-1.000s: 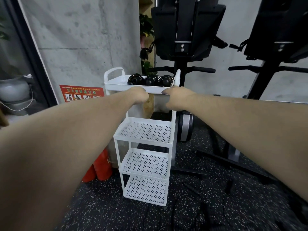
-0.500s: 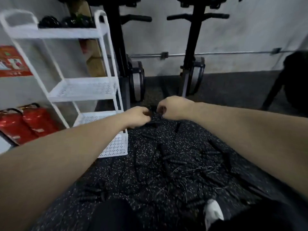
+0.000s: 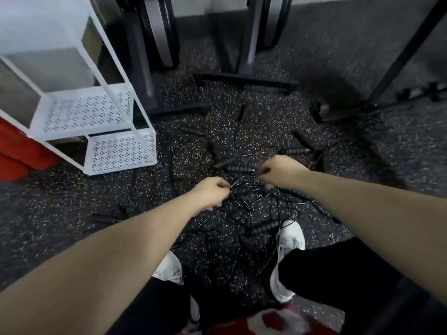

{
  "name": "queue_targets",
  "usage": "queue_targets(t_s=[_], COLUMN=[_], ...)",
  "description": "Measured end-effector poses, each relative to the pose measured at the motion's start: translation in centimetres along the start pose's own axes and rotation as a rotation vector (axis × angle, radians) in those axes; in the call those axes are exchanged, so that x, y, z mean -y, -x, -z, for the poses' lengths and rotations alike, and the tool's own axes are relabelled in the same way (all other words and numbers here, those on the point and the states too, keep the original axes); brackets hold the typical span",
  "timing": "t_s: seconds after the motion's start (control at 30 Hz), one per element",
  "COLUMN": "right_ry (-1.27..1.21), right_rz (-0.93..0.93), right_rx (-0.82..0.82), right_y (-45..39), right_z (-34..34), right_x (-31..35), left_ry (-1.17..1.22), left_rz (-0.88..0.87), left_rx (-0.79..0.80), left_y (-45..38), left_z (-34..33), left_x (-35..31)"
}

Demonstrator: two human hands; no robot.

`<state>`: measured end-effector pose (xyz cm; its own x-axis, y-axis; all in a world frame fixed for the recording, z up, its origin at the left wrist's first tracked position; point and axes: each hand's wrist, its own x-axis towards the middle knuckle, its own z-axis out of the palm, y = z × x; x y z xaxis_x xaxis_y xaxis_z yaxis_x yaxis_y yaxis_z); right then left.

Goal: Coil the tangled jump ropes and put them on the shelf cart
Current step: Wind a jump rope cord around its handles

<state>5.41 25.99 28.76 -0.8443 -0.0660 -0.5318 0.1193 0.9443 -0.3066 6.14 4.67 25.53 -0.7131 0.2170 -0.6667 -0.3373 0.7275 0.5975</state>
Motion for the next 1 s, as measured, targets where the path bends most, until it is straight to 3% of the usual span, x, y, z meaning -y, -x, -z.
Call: queue_targets(t_s=[0.17,0.37,0.57,0.83,1.0], right_ry=[-0.08,-0.128,-0.189,-0.274,-0.317], right_rz=[-0.091,-0.198,-0.2,-0.17,-0.191], right_rx=[0.013,0.186,0.223,0.244,0.202], right_y=[-4.8,-9.7,-15.2,-22.2,-25.2], right_z=[-5.3,-12.3,-16.0,-19.3,-20.0], right_x=[-3.1,-6.9,-8.0,-7.5,-8.0], left_ry=[0.025,0.018,0.117,-0.372,-0.596], left_rz=[0.048,0.119,0.157,0.008,-0.187], left_rx=[0.034,0.114,-0.009,-0.331,-0.291], left_y=[-5.7,-11.8,-18.5,-28.4,-33.7], left_z=[-3.0,-6.7,-7.4,-5.0,-4.1], left_x=[3.0,6.2,7.5,7.6,5.3])
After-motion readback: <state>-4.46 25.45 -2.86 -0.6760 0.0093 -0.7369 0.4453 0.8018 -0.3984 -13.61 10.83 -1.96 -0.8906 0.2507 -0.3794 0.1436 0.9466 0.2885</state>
